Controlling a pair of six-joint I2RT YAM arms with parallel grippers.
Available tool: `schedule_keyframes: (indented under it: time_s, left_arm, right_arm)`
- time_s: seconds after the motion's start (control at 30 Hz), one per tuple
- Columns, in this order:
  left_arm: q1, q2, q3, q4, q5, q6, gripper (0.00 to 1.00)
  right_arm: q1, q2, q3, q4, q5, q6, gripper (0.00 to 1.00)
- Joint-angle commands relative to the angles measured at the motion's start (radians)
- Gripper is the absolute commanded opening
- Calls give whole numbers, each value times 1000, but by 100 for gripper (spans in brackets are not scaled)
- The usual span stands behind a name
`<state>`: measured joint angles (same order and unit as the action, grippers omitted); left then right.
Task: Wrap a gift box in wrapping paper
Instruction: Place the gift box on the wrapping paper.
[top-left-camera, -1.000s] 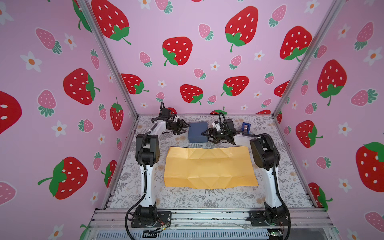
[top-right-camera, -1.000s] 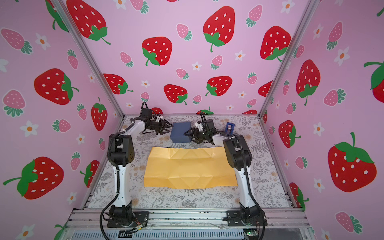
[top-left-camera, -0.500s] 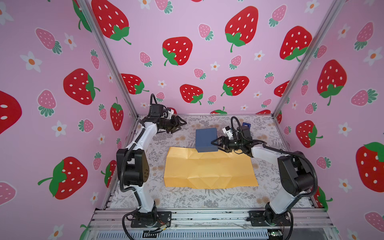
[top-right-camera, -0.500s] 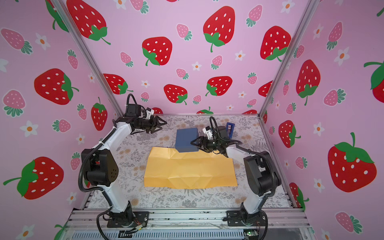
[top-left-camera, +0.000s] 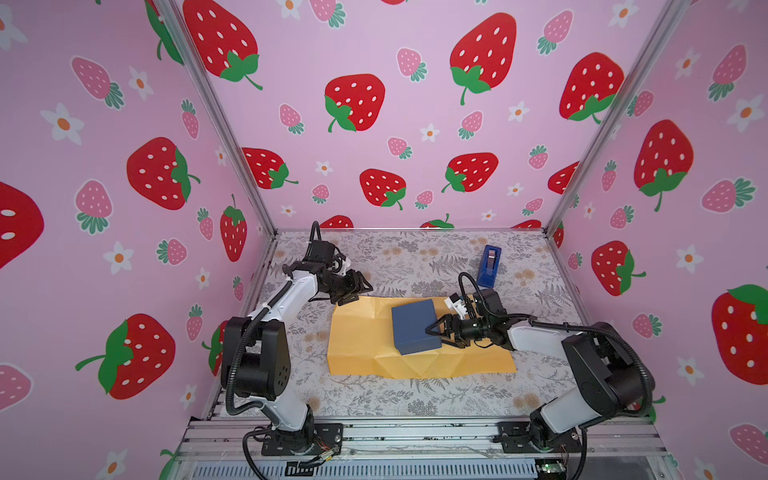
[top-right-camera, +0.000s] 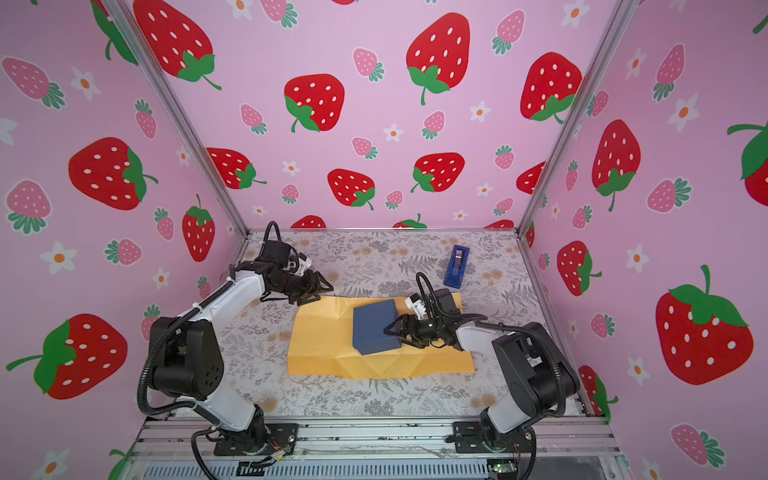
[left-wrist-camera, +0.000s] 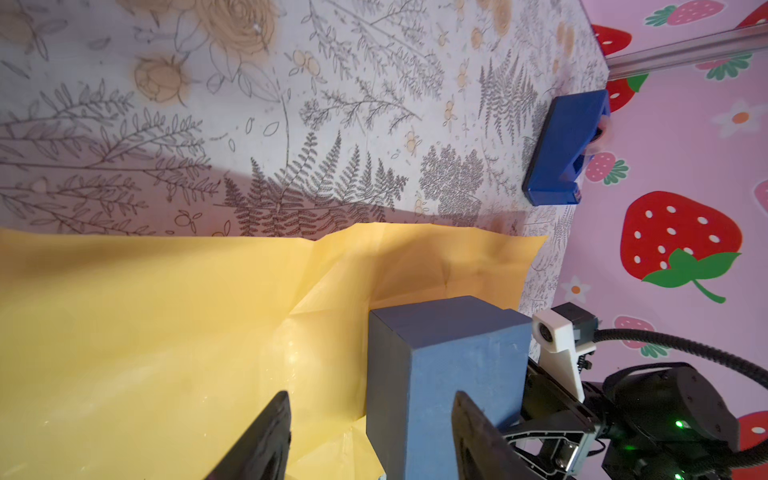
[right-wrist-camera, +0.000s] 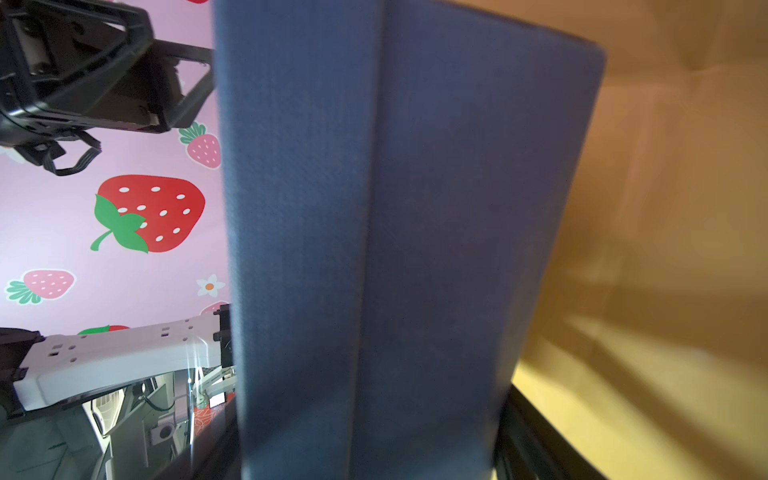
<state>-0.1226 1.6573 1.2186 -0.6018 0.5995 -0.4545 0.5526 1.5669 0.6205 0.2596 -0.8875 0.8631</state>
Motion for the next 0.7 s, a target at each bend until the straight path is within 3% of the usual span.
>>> schedule_keyframes:
  time_s: [0.0, 0.67]
  left_arm:
    - [-20, -11, -34, 17, 1, 1, 63]
    - [-47, 32, -64, 14, -18, 6, 62]
  right_arm:
    - [7, 20, 4, 75, -4, 7, 72]
    - [26, -15, -21, 73, 41, 35, 74]
